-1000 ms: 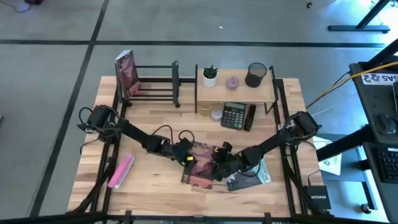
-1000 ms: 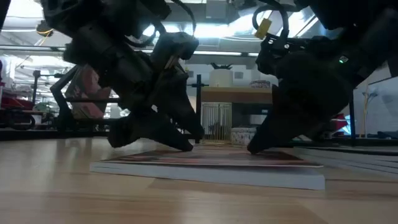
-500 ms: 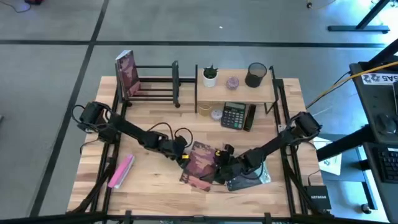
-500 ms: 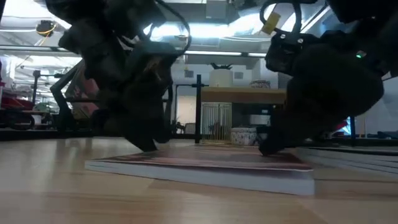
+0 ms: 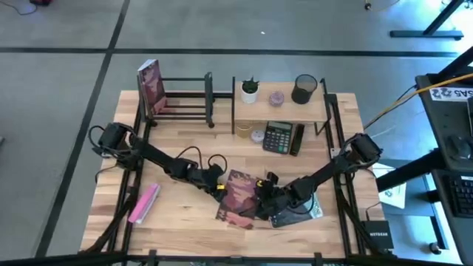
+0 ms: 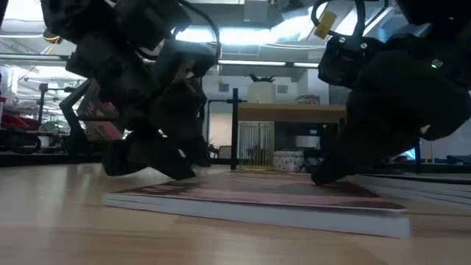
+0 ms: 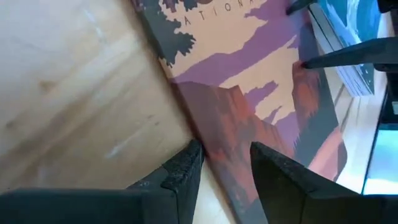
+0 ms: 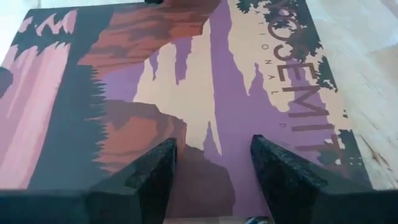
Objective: Stock shelves
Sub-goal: Put the purple book into the book holder
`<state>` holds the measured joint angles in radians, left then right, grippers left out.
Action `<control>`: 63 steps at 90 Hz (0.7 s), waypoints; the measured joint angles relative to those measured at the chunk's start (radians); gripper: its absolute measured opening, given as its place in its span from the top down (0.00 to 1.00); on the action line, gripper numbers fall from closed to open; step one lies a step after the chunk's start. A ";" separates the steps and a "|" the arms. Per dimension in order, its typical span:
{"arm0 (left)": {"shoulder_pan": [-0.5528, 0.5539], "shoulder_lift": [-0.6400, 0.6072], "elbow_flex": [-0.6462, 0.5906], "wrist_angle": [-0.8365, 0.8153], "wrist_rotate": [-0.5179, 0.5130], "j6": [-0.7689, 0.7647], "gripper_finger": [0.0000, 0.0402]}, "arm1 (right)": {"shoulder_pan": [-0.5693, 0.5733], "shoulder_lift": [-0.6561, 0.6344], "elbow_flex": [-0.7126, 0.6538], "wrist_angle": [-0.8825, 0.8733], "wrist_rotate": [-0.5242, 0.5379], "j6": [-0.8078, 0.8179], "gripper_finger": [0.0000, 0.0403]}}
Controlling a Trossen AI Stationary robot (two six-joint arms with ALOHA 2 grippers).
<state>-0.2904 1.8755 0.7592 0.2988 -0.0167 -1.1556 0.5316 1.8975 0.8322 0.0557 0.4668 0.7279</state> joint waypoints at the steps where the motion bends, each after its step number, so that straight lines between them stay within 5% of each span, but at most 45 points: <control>1: 0.000 0.003 0.001 0.004 0.000 -0.001 0.67 | 0.000 0.000 0.000 0.001 0.000 0.000 0.51; 33: -0.002 0.027 0.001 0.079 -0.034 -0.011 0.55 | -0.017 0.005 0.000 0.058 0.000 -0.060 0.51; 50: -0.003 0.029 0.008 0.087 -0.062 0.008 0.65 | -0.035 0.006 0.001 0.090 0.000 -0.087 0.51; 63: -0.003 0.029 0.009 0.080 -0.087 0.015 0.81 | -0.035 0.008 0.000 0.119 0.018 -0.113 0.51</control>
<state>-0.2935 1.9049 0.7677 0.3790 -0.1040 -1.1410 0.4969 1.9052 0.8318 0.1751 0.4850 0.6150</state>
